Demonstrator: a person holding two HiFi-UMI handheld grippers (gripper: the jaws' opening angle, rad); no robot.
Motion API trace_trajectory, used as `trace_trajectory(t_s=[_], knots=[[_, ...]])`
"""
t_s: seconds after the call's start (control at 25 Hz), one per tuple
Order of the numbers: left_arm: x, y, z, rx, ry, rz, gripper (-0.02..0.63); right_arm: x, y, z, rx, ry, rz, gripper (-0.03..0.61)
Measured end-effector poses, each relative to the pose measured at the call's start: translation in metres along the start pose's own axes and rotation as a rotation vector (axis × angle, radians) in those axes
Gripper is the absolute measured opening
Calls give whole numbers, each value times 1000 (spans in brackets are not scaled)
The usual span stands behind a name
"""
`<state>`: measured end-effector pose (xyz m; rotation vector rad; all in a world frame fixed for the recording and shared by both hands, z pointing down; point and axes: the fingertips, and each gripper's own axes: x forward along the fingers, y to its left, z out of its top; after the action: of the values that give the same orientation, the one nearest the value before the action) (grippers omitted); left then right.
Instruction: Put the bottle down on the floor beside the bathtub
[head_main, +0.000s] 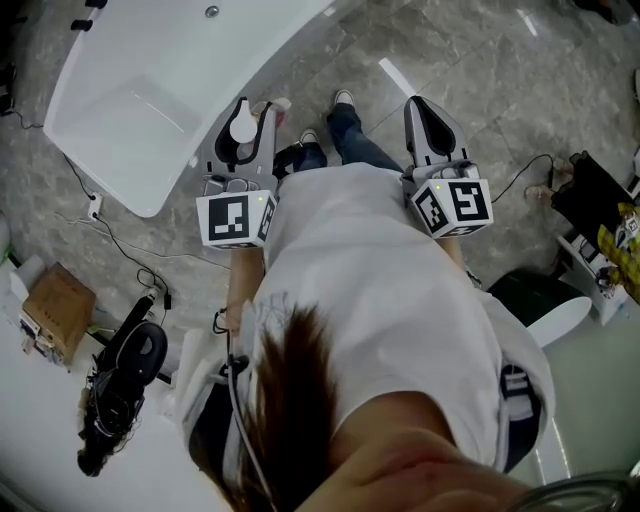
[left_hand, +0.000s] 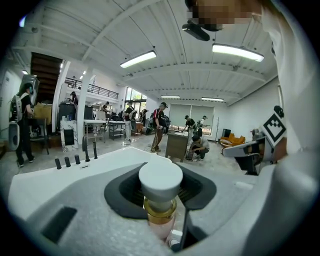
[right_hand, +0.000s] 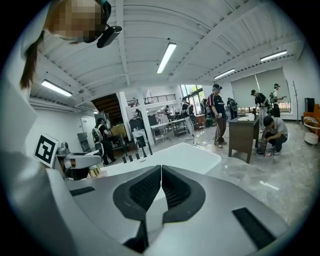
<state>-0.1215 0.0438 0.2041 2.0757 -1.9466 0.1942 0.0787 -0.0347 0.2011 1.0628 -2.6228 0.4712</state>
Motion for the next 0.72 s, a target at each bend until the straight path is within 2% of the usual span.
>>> trace_trajectory(t_s=[0.32,0.6,0.72], knots=[[65,9,23,-14,-44,87,144,59,-51,25,-28,1,69,14],[97,0,50,-36,-85,126,144,68,-89,43,-25,7,85,14],[92,-18,57,-21,-98,122,144,50,-96,41,-11,-4,81,14]])
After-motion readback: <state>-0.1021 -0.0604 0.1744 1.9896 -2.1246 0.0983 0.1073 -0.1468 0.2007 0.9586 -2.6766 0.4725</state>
